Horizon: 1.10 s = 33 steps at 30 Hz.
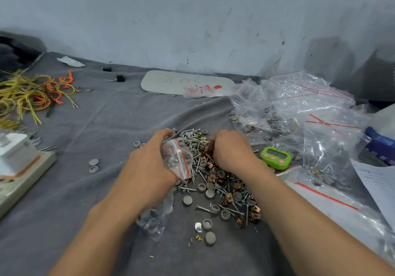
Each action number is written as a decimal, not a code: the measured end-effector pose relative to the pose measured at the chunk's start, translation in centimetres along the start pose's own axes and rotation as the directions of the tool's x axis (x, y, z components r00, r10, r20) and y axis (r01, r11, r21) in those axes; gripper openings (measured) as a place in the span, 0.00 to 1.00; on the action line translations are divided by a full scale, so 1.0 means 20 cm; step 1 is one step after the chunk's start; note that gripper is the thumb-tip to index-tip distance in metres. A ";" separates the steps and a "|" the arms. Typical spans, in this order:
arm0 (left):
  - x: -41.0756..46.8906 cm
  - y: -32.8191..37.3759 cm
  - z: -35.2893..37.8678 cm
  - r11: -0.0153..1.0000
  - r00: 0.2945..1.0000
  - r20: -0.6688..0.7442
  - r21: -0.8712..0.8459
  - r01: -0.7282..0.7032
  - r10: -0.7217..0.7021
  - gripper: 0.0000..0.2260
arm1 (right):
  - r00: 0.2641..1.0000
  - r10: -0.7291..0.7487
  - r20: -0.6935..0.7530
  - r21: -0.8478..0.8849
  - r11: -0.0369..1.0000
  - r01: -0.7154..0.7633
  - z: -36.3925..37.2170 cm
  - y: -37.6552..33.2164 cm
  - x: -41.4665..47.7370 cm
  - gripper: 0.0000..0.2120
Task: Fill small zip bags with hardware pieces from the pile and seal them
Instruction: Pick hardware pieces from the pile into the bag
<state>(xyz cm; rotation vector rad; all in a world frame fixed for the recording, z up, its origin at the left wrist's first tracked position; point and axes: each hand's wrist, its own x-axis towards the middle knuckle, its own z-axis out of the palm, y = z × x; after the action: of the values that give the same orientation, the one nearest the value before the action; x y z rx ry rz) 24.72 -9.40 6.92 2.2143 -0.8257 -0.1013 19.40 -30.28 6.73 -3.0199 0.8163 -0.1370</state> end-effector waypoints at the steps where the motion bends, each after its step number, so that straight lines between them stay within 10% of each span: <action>1: 0.00 0.00 0.00 1.000 1.000 -0.003 -0.001 0.003 -0.003 0.37 | 1.000 -0.007 -0.010 -0.025 1.000 0.007 -0.01 0.00 0.00 0.13; 13: -0.04 0.02 -0.04 0.998 0.998 0.025 -0.025 0.052 -0.052 0.37 | 0.999 0.040 -0.002 0.178 0.983 -0.039 -0.01 0.05 -0.06 0.04; 22: -0.06 0.08 -0.02 0.998 0.996 0.083 -0.064 0.027 -0.022 0.38 | 0.999 -0.050 -0.019 0.877 0.478 0.040 -0.19 0.02 -0.30 0.10; 33: -0.10 0.08 0.01 0.993 0.996 0.028 -0.079 -0.085 0.087 0.38 | 0.991 -0.063 -0.122 0.884 0.446 0.137 -0.27 -0.09 -0.50 0.10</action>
<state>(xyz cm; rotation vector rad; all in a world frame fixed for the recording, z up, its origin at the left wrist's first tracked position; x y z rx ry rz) 22.18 -9.20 7.47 2.1065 -0.9185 -0.1246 11.27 -23.61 11.37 -2.0109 0.3442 -0.5037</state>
